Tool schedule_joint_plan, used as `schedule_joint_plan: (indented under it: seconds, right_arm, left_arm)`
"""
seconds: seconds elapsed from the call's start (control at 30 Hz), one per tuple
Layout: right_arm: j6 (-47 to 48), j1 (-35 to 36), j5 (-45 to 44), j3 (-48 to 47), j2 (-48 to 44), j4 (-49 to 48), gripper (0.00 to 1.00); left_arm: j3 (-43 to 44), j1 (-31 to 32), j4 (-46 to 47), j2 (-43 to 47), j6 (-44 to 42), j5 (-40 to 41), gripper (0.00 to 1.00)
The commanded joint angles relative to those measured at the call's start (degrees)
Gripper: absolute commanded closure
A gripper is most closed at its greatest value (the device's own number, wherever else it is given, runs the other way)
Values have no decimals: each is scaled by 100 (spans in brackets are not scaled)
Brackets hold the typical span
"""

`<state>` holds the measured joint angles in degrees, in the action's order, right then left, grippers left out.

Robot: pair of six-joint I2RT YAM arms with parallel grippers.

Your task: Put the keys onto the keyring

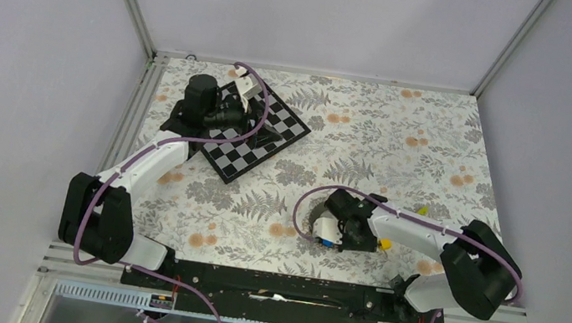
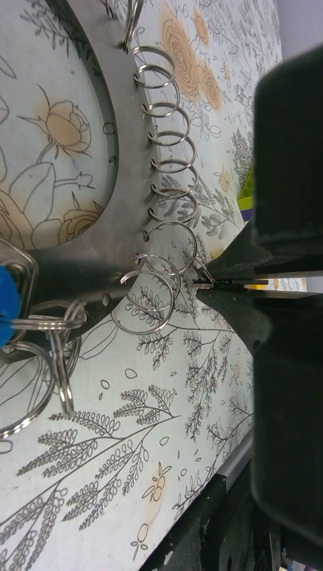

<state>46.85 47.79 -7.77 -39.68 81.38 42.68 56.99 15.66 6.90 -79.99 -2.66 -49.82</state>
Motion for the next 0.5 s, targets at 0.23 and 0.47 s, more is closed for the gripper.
schedule_joint_plan:
  seconds: [0.23, 0.47]
  right_arm:
    - [12, -309, 218, 102, 184, 296, 86]
    - [17, -409, 141, 272, 172, 214, 74]
  left_arm:
    - [31, -10, 119, 176, -218, 18, 17]
    - [5, -10, 126, 276, -256, 72, 17]
